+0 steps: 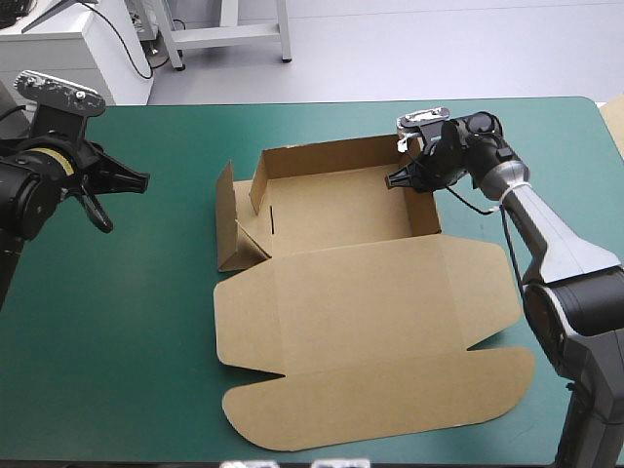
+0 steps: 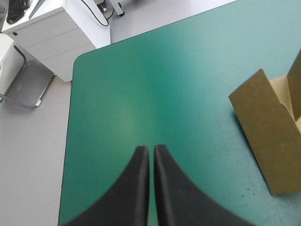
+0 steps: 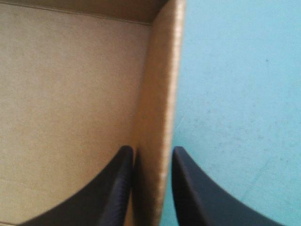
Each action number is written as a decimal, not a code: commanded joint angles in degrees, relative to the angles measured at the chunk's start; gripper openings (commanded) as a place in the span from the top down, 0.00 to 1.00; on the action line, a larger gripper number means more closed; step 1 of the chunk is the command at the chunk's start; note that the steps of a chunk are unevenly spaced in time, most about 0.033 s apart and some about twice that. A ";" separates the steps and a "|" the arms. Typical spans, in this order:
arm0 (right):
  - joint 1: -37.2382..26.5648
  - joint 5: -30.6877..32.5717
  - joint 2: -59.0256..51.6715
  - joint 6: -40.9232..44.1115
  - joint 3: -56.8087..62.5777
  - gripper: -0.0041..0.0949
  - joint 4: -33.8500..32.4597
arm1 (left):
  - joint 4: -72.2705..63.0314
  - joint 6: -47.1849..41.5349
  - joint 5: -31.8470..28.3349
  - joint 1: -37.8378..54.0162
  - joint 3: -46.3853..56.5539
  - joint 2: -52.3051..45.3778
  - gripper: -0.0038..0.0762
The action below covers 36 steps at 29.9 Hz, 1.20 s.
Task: Fold the box
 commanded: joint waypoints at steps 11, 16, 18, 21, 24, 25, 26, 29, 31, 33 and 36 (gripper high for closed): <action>-0.65 13.36 -2.87 -4.40 -13.56 0.24 -0.57 | 0.56 -0.70 -3.39 0.07 -1.27 -1.69 0.94; -0.65 17.35 -3.67 -5.23 -18.50 0.24 2.47 | 0.56 -0.70 -3.49 0.07 -1.27 -1.69 0.94; -0.65 17.35 -4.06 -5.36 -18.88 0.24 3.34 | 0.56 -0.70 -3.49 0.07 -1.27 -1.69 0.94; -0.65 17.35 -4.15 -5.11 -18.60 0.24 3.21 | 0.56 -0.70 -3.49 0.07 -1.27 -1.69 0.94; -0.65 17.35 -3.64 -4.68 -17.11 0.24 3.34 | 0.56 -0.70 -3.37 0.07 -1.27 -1.69 0.94; -0.65 17.35 -3.30 -4.53 -16.23 0.24 3.50 | 0.56 -0.70 -3.37 0.07 -1.27 -1.69 0.94; -0.65 17.35 -2.99 -4.53 -15.53 0.24 3.74 | 0.56 -0.59 -3.37 0.07 -1.27 -1.69 0.94; -0.65 17.22 -1.66 -4.53 -13.16 0.24 2.82 | 0.70 -0.46 -3.29 0.07 -1.27 -1.69 0.94; -0.65 17.22 -0.37 -4.53 -12.78 0.24 2.65 | 0.70 -0.46 -3.24 0.07 -1.27 -1.69 0.94; -0.65 17.07 0.56 -4.53 -12.78 0.24 2.90 | 0.70 -0.46 -3.01 0.07 -1.27 -1.69 0.94; -0.65 16.85 1.62 -4.53 -12.78 0.24 3.07 | 0.60 -0.46 -2.92 0.07 -1.16 -1.69 0.94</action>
